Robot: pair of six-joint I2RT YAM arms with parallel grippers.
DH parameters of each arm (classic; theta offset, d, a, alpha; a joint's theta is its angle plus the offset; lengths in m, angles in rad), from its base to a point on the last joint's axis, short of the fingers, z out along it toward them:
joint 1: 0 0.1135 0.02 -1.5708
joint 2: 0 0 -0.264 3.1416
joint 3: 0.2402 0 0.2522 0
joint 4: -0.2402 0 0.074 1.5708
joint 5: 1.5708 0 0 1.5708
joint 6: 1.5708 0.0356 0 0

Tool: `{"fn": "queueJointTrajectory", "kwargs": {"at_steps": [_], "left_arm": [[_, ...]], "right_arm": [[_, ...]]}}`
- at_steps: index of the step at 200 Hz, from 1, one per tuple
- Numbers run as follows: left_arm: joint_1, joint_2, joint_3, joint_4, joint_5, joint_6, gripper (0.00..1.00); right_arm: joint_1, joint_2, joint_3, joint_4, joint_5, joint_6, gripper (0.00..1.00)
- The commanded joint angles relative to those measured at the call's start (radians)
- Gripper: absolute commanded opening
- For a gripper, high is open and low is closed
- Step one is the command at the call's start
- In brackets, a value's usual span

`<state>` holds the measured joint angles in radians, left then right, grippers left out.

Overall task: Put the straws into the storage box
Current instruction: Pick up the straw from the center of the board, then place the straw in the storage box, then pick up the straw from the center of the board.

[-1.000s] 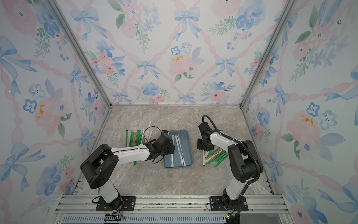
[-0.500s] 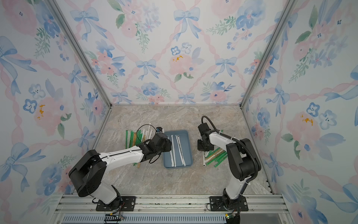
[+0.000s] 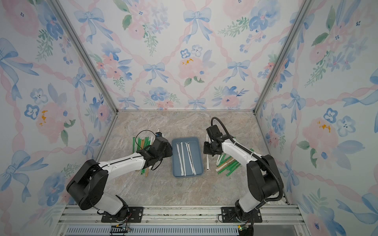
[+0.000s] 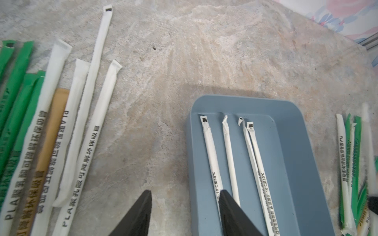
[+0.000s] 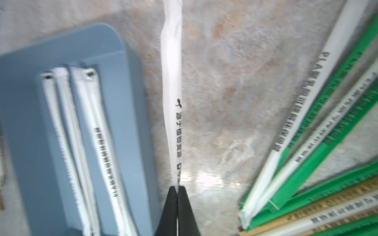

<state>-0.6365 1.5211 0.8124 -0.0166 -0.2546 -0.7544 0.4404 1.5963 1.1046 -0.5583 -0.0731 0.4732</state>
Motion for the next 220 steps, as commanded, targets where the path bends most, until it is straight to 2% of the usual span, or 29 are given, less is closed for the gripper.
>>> {"fn": "queueJointTrajectory", "kwargs": {"at_steps": [1, 53, 81, 106, 157, 220], "left_arm": [[0.024, -0.013, -0.031, -0.012, -0.015, 0.04, 0.56], [0.097, -0.004, -0.045, -0.013, 0.013, 0.071, 0.56], [0.125, -0.001, -0.05, -0.013, 0.012, 0.102, 0.55], [0.144, 0.016, -0.049, -0.014, 0.011, 0.122, 0.54], [0.168, 0.089, -0.011, -0.014, 0.005, 0.164, 0.48], [0.202, 0.17, 0.036, -0.013, 0.003, 0.181, 0.42]], "right_arm": [[0.061, 0.0, 0.02, 0.041, -0.087, 0.086, 0.01], [0.155, 0.125, 0.06, 0.074, -0.091, 0.108, 0.04], [0.156, 0.149, 0.065, 0.069, -0.064, 0.095, 0.2], [0.155, 0.142, 0.069, 0.058, -0.051, 0.08, 0.26], [0.143, 0.094, 0.061, 0.053, -0.012, 0.054, 0.29], [0.054, 0.014, 0.011, 0.015, 0.02, 0.016, 0.3]]}}
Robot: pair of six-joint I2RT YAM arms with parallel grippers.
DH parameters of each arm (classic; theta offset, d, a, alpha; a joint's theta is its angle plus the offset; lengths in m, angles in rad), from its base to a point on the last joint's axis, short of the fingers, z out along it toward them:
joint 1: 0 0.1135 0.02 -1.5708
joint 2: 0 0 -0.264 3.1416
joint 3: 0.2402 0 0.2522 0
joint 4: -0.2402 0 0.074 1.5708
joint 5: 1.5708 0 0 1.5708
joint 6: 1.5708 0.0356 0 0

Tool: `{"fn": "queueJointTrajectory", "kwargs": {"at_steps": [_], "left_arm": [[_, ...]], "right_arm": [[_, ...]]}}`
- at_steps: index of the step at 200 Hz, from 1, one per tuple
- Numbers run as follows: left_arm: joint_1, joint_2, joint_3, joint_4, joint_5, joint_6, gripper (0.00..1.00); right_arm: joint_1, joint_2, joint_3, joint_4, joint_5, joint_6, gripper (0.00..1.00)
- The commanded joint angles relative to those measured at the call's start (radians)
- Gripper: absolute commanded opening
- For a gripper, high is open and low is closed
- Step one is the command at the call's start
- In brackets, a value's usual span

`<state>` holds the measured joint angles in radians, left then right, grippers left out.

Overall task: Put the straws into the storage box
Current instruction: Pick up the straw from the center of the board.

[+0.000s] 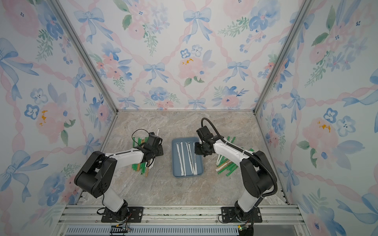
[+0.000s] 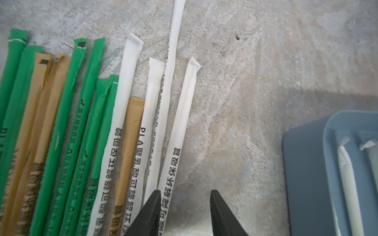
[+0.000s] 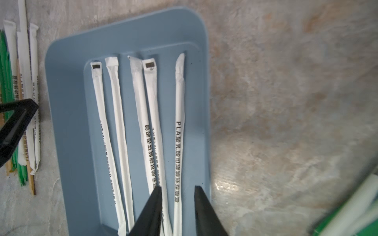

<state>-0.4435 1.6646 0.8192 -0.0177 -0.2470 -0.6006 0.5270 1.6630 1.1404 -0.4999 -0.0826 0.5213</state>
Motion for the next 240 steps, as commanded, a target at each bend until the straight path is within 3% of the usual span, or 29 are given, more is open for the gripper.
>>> {"fn": "queueJointTrajectory", "kwargs": {"at_steps": [1, 93, 135, 157, 211, 240], "left_arm": [[0.009, 0.027, 0.028, -0.012, -0.005, 0.029, 0.42], [0.013, 0.105, 0.035, -0.011, -0.003, 0.037, 0.31], [0.01, 0.104, 0.018, -0.012, 0.032, 0.023, 0.07], [0.004, 0.087, 0.009, -0.012, 0.044, 0.013, 0.0], [-0.022, -0.007, 0.021, -0.012, 0.084, -0.013, 0.0], [-0.097, -0.083, 0.038, -0.012, 0.085, -0.052, 0.0]], "right_arm": [[-0.034, -0.053, -0.026, -0.045, 0.031, -0.032, 0.3], [-0.125, -0.118, -0.065, -0.091, 0.045, -0.079, 0.29], [-0.174, -0.139, -0.097, -0.098, 0.052, -0.089, 0.29], [-0.211, -0.153, -0.115, -0.098, 0.053, -0.089, 0.29], [-0.285, -0.172, -0.127, -0.106, 0.044, -0.105, 0.29], [-0.312, -0.164, -0.128, -0.1, 0.039, -0.104, 0.29]]}}
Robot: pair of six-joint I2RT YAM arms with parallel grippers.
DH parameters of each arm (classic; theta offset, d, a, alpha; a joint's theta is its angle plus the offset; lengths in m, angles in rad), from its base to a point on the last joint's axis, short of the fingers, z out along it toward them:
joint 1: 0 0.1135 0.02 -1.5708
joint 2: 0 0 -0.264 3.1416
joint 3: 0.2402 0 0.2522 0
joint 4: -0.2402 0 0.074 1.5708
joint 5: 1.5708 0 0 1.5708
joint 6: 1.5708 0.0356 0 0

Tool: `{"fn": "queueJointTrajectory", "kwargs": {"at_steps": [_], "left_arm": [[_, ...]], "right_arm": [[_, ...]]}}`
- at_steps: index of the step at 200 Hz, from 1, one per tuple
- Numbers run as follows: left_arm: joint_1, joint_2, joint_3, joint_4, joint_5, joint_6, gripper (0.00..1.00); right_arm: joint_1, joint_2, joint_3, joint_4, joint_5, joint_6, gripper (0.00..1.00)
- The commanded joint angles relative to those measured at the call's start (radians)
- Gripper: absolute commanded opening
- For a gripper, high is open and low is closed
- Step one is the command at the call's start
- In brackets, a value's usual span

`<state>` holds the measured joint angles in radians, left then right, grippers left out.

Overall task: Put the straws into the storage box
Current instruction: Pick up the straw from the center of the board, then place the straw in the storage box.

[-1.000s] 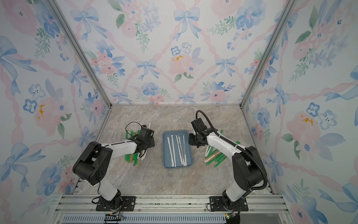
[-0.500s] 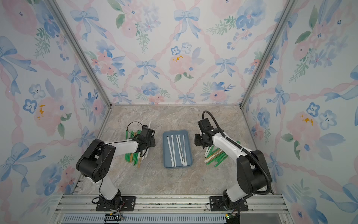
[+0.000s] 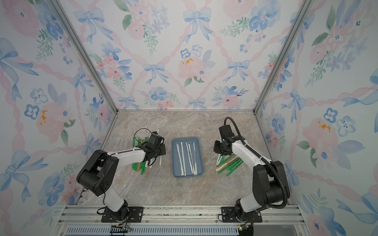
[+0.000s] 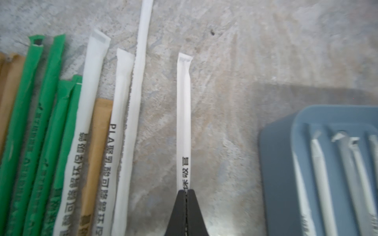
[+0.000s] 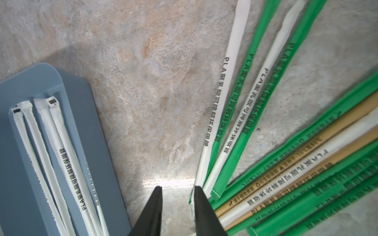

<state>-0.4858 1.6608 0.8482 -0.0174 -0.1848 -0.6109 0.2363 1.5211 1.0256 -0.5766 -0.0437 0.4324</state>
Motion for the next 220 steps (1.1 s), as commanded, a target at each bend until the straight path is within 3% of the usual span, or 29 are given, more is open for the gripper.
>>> {"fn": "queueJointTrajectory", "kwargs": {"at_steps": [1, 76, 199, 220], "left_arm": [[-0.057, -0.081, 0.009, -0.013, 0.022, -0.044, 0.0], [-0.276, -0.051, 0.053, -0.001, 0.052, -0.234, 0.0], [-0.329, 0.044, 0.077, 0.007, 0.057, -0.28, 0.0], [-0.328, 0.04, 0.074, 0.007, 0.045, -0.279, 0.05]], "right_arm": [[-0.021, -0.022, -0.013, -0.024, 0.0, -0.016, 0.29], [-0.042, 0.079, -0.012, 0.005, 0.061, -0.015, 0.28], [-0.043, 0.201, 0.021, 0.058, 0.044, -0.022, 0.28], [-0.041, 0.201, 0.023, 0.058, 0.042, -0.025, 0.28]]}}
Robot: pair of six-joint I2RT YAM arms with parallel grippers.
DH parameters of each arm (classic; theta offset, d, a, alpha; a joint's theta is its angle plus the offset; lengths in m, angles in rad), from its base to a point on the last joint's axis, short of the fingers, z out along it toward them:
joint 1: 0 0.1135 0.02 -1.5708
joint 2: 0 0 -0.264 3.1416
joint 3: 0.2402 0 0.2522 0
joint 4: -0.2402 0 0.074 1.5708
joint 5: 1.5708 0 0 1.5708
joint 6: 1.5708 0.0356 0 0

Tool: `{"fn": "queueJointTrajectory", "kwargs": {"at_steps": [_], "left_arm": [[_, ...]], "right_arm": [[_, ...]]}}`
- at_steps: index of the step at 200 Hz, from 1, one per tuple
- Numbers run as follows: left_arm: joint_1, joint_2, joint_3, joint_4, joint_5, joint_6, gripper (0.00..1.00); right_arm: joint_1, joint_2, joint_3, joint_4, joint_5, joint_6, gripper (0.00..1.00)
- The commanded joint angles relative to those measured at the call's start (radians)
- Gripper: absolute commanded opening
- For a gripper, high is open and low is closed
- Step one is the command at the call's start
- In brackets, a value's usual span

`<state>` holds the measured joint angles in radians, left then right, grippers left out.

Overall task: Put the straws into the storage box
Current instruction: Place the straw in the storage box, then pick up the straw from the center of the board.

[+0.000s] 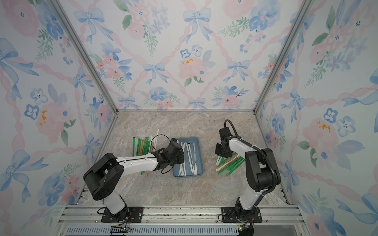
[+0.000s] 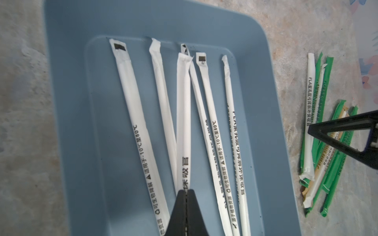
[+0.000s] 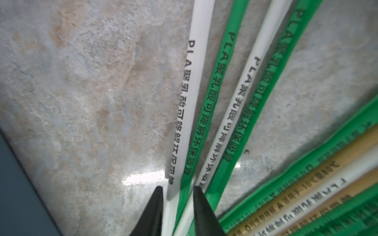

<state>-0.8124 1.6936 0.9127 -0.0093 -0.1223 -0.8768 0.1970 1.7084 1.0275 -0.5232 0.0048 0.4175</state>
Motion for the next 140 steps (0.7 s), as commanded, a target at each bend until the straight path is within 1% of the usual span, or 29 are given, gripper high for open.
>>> {"fn": "queueJointTrajectory", "kwargs": {"at_steps": [1, 11, 26, 40, 54, 78, 107, 140], "left_arm": [[-0.002, 0.007, 0.01, -0.001, -0.017, -0.013, 0.05], [-0.002, 0.005, 0.011, -0.001, -0.022, -0.013, 0.09], [-0.002, 0.005, 0.011, -0.002, -0.025, -0.012, 0.19], [-0.005, 0.005, 0.012, -0.002, -0.028, -0.011, 0.25], [-0.004, 0.003, 0.013, -0.001, -0.031, -0.008, 0.33], [-0.004, -0.011, 0.016, -0.002, -0.039, 0.001, 0.42], [-0.004, -0.034, 0.005, -0.002, -0.066, 0.008, 0.47], [-0.004, -0.044, -0.004, -0.003, -0.076, 0.013, 0.48]], "right_arm": [[-0.001, 0.013, 0.021, 0.005, -0.006, -0.01, 0.28], [0.001, 0.008, 0.022, 0.004, -0.004, -0.009, 0.28], [0.007, -0.004, 0.02, -0.001, 0.005, -0.013, 0.28], [0.009, -0.009, 0.02, -0.002, 0.006, -0.016, 0.28], [0.009, -0.002, 0.025, -0.004, 0.008, -0.018, 0.27], [0.009, 0.024, 0.04, -0.004, 0.004, -0.021, 0.26], [0.018, 0.029, 0.05, -0.002, 0.003, -0.023, 0.25], [0.019, 0.051, 0.063, -0.013, 0.008, -0.032, 0.25]]}}
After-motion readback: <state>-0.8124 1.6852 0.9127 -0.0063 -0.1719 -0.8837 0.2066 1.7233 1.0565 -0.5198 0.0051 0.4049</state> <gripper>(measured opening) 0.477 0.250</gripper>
